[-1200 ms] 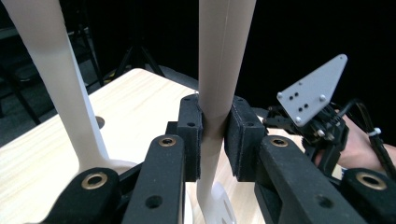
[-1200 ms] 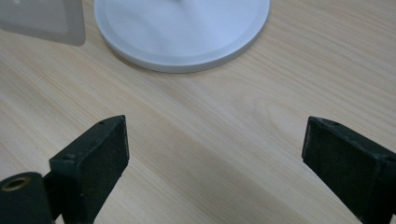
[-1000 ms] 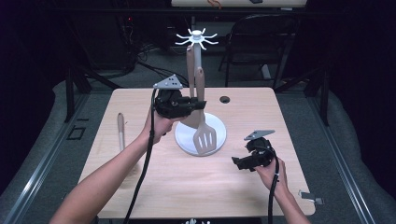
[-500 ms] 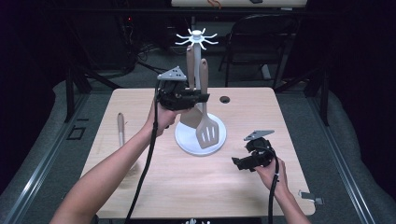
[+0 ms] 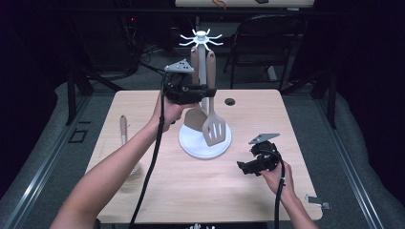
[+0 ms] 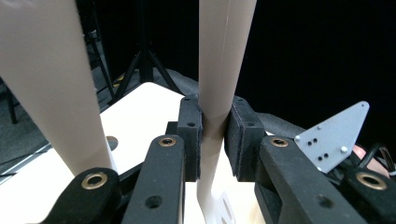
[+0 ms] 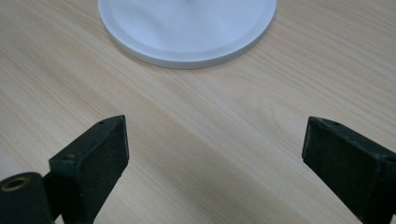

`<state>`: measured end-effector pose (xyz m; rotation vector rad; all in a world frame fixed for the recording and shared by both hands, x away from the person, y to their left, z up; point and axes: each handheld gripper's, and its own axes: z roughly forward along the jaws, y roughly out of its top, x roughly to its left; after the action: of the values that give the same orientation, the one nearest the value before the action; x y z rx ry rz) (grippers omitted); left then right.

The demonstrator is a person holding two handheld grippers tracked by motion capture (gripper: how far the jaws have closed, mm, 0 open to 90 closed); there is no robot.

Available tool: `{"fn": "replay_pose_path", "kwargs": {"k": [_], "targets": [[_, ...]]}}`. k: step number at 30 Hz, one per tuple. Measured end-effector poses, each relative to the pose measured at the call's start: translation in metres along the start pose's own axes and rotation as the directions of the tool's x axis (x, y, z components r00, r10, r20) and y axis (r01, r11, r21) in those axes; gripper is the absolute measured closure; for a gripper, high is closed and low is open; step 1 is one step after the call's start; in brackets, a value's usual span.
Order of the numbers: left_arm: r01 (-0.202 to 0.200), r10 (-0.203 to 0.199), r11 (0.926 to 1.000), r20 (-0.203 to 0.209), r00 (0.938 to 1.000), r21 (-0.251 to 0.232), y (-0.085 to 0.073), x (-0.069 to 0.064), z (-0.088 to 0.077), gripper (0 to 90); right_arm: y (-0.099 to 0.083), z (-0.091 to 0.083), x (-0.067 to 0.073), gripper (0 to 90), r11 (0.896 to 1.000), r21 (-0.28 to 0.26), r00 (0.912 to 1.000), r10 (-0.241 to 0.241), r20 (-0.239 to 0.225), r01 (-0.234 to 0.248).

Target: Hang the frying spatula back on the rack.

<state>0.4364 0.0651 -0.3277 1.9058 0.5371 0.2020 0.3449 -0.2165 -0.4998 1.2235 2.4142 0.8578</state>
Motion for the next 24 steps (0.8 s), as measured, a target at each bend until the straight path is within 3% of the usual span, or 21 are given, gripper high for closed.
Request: {"fn": "replay_pose_path", "kwargs": {"k": [11,24], "targets": [[0.020,-0.020,0.9998,-0.012,0.9997,0.003,0.0041,0.0037,0.0037,77.4,-0.0001,0.0014,0.0008,6.8,1.000,0.000,1.0000,-0.002,0.005,0.002],[0.048,-0.047,0.9988,-0.064,0.9968,0.013,0.0035,0.0104,0.0071,77.4,-0.0004,0.0023,0.0002,6.8,1.000,0.011,1.0000,-0.005,-0.002,0.005]]}}
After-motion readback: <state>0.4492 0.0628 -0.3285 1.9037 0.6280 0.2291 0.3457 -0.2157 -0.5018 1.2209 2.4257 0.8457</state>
